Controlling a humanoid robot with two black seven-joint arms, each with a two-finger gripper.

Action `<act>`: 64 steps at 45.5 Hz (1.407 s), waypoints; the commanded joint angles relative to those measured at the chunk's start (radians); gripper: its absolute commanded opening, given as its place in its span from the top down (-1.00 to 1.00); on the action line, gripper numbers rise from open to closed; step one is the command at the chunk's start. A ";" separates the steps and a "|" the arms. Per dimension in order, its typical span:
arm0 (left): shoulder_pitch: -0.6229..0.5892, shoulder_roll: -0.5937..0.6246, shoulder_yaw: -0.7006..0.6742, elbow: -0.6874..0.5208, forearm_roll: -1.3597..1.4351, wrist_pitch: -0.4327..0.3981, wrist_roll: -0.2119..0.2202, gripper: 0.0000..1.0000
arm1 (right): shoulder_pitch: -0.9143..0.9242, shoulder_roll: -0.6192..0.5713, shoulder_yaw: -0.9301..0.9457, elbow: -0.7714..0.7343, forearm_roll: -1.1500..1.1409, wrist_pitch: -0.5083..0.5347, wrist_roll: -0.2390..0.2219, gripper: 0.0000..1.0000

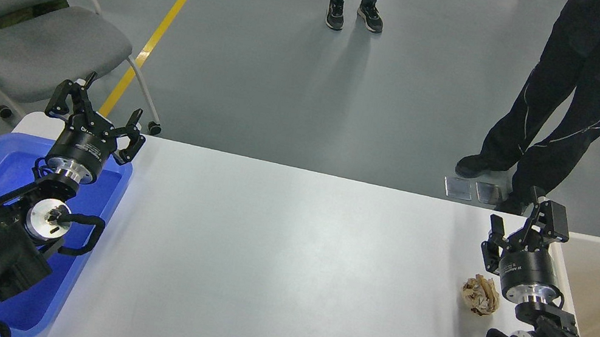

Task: Tidy desktop
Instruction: 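Move the right gripper toward the silver foil wrapper on the table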

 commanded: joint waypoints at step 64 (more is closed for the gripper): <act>0.000 0.000 0.000 0.001 0.000 -0.002 0.000 -1.00 | 0.043 -0.640 -0.240 0.488 -0.065 0.380 -0.474 -1.00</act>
